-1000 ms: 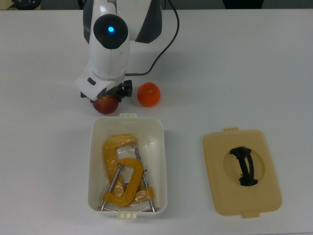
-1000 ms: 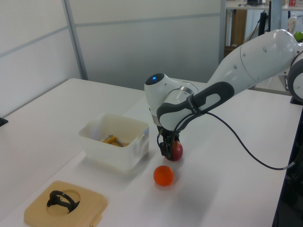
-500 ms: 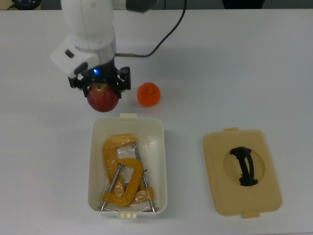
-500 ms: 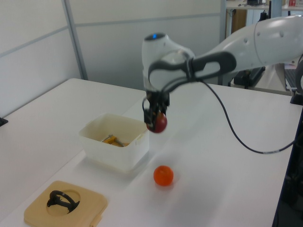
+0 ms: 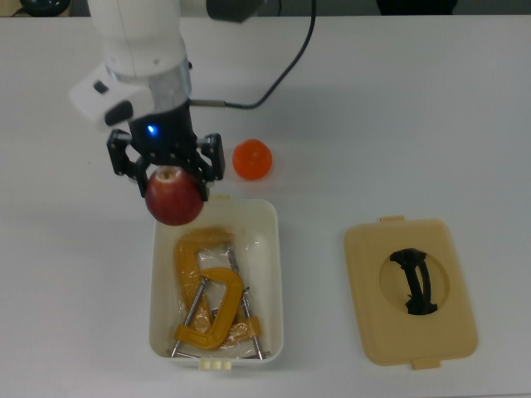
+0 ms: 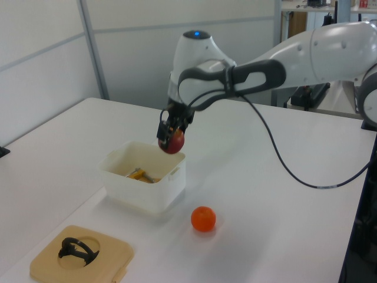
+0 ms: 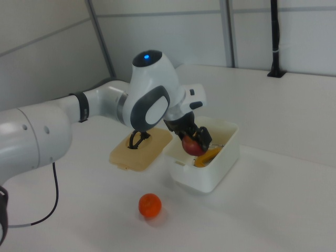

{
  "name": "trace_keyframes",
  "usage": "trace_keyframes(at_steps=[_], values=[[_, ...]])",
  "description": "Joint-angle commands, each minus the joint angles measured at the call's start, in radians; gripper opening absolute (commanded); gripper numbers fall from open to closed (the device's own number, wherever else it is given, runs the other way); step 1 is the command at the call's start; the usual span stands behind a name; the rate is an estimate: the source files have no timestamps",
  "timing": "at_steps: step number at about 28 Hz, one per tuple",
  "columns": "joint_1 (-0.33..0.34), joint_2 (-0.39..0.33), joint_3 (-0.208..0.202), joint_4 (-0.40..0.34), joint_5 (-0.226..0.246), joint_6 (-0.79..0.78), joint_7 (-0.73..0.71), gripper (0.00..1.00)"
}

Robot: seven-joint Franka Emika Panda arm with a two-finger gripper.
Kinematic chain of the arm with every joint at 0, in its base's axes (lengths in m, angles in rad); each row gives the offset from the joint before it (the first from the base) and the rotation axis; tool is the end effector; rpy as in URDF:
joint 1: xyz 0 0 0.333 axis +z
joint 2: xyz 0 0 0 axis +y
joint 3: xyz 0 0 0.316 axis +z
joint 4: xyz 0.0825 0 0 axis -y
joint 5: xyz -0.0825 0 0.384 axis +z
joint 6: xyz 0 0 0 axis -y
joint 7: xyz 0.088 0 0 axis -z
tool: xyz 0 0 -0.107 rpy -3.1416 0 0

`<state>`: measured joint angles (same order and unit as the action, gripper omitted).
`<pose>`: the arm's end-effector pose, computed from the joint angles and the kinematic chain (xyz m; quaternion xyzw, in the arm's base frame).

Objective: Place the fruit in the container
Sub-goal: 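Lift the red apple and carry it over the white bin, then lower the apple into the bin and open the gripper, then move the gripper to the orange and grasp it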

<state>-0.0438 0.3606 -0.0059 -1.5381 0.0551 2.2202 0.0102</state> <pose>0.6954 -0.0323 0.4803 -0.9859 0.0421 -0.1604 0.0202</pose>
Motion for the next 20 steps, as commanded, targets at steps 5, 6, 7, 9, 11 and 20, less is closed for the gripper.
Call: trace_keyframes(at_steps=[5,6,7,9,11,20], values=[[0.041,0.040,-0.005,0.016,0.008,0.056,0.037,1.00],[0.041,0.035,-0.005,0.016,0.008,0.053,0.037,1.00],[0.042,0.032,-0.005,0.016,0.008,0.047,0.036,1.00],[0.042,0.023,-0.005,0.013,0.009,0.021,0.036,1.00],[0.041,0.014,-0.006,0.015,0.008,-0.066,0.031,1.00],[0.074,-0.037,-0.003,-0.036,-0.046,-0.372,-0.065,1.00]])
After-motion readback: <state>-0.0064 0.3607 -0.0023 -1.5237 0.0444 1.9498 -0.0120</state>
